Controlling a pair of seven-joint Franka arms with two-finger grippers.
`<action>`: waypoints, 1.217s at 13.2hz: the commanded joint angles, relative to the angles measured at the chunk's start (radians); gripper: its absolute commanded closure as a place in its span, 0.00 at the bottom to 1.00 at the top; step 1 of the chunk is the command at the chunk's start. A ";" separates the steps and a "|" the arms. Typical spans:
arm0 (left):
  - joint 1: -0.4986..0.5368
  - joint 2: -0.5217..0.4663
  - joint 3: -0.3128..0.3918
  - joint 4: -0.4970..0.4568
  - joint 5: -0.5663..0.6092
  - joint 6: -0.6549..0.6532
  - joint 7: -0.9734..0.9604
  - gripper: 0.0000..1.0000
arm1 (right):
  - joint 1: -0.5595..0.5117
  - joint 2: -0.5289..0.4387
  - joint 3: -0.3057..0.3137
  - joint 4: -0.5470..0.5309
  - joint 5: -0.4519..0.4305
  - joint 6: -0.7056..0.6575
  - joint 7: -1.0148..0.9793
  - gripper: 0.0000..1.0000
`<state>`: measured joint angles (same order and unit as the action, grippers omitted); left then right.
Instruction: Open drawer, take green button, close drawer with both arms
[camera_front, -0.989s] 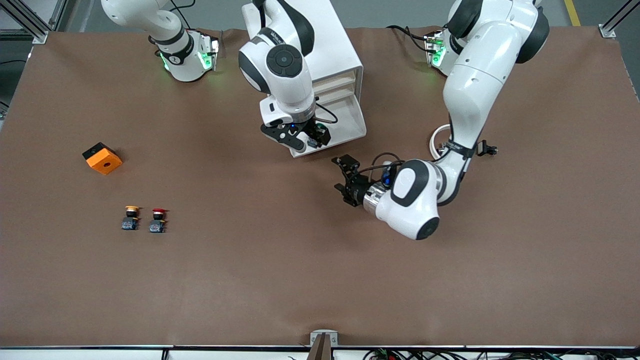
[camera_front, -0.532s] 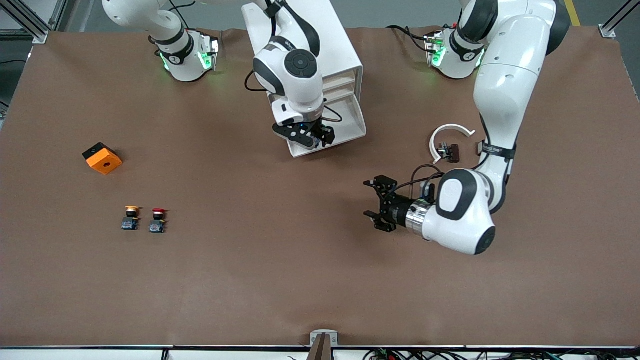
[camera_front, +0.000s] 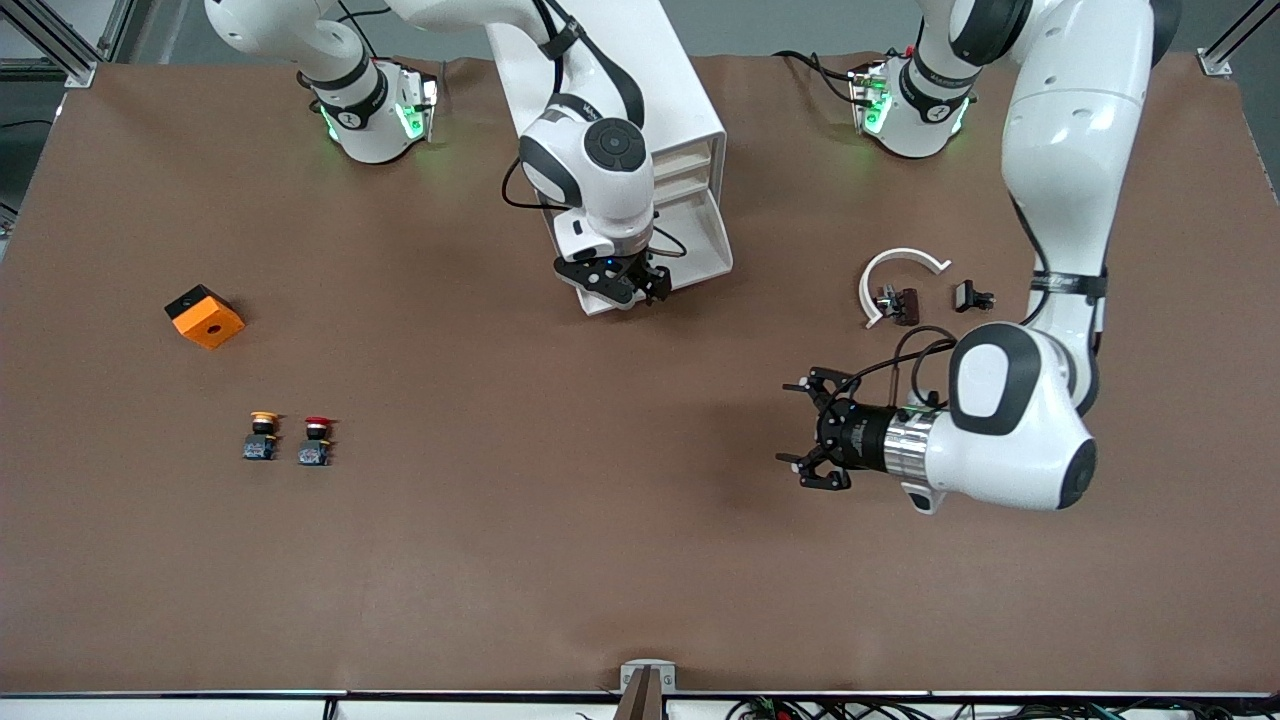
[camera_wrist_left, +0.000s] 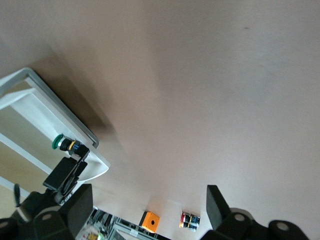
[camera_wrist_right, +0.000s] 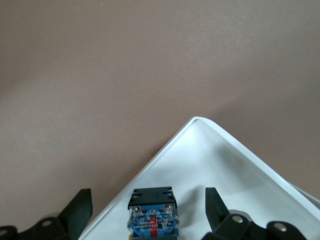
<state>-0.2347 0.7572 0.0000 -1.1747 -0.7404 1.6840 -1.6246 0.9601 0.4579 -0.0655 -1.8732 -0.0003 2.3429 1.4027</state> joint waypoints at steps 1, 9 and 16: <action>-0.012 -0.091 0.005 -0.026 0.103 -0.003 0.015 0.00 | 0.016 -0.002 -0.010 -0.006 -0.015 0.006 0.030 0.00; -0.021 -0.119 -0.020 -0.031 0.365 -0.021 0.015 0.00 | 0.028 -0.002 -0.010 -0.003 -0.013 0.001 0.032 0.00; -0.020 -0.102 -0.018 -0.033 0.363 -0.023 0.015 0.00 | 0.026 -0.001 -0.008 0.000 -0.012 0.001 0.025 0.39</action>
<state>-0.2563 0.6609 -0.0184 -1.2048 -0.3955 1.6708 -1.6232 0.9724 0.4579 -0.0656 -1.8731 -0.0004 2.3427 1.4056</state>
